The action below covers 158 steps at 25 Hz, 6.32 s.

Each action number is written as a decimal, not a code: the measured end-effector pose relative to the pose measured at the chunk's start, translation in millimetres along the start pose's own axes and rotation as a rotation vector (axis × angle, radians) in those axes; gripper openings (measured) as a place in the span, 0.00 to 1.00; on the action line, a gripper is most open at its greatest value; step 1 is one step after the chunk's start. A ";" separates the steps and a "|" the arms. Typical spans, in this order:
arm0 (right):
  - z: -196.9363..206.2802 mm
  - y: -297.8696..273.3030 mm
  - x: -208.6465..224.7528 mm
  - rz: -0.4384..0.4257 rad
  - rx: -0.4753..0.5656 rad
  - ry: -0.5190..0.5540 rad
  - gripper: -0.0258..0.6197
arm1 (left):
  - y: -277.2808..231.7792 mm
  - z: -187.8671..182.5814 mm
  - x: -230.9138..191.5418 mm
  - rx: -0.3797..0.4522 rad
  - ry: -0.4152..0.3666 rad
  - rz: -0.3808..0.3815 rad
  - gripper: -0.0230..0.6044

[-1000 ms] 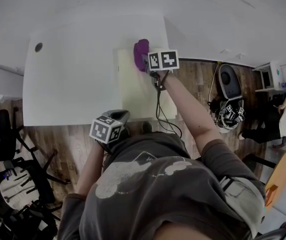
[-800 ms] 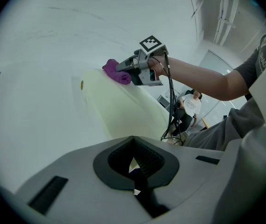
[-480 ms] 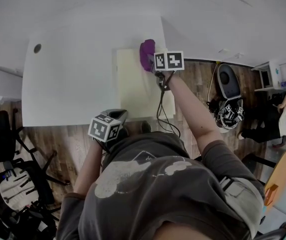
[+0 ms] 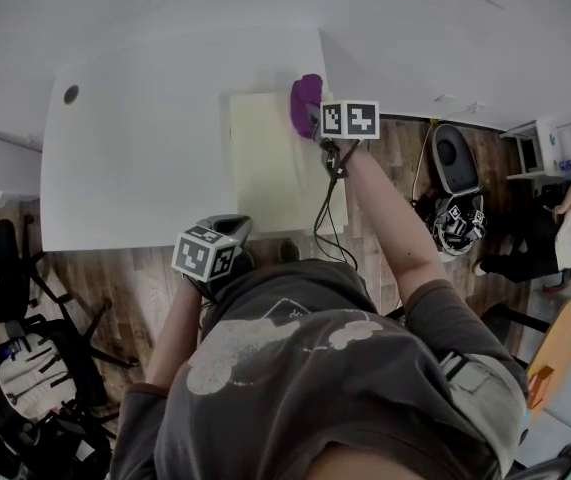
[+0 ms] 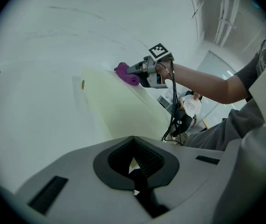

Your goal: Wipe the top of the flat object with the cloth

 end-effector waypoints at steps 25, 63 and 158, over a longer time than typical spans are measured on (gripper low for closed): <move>14.7 47.4 50.7 0.140 0.028 -0.107 0.16 | 0.7 1.2 1.0 0.019 -0.017 -0.006 0.04; 44.3 -7.4 -145.8 -0.196 -0.084 0.036 0.16 | 0.6 2.5 -1.1 0.040 -0.027 0.043 0.04; 63.7 90.2 40.3 0.152 0.021 -0.153 0.16 | 2.3 5.1 -0.9 0.055 -0.004 0.035 0.04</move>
Point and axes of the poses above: the fingertips, and each gripper's own axes: y backward along the fingers, x to its right, z out of its underside, the point moved 6 cm from there along y, backward along the fingers, and after that the axes turned 3 degrees about x, right-handed, at the moved point
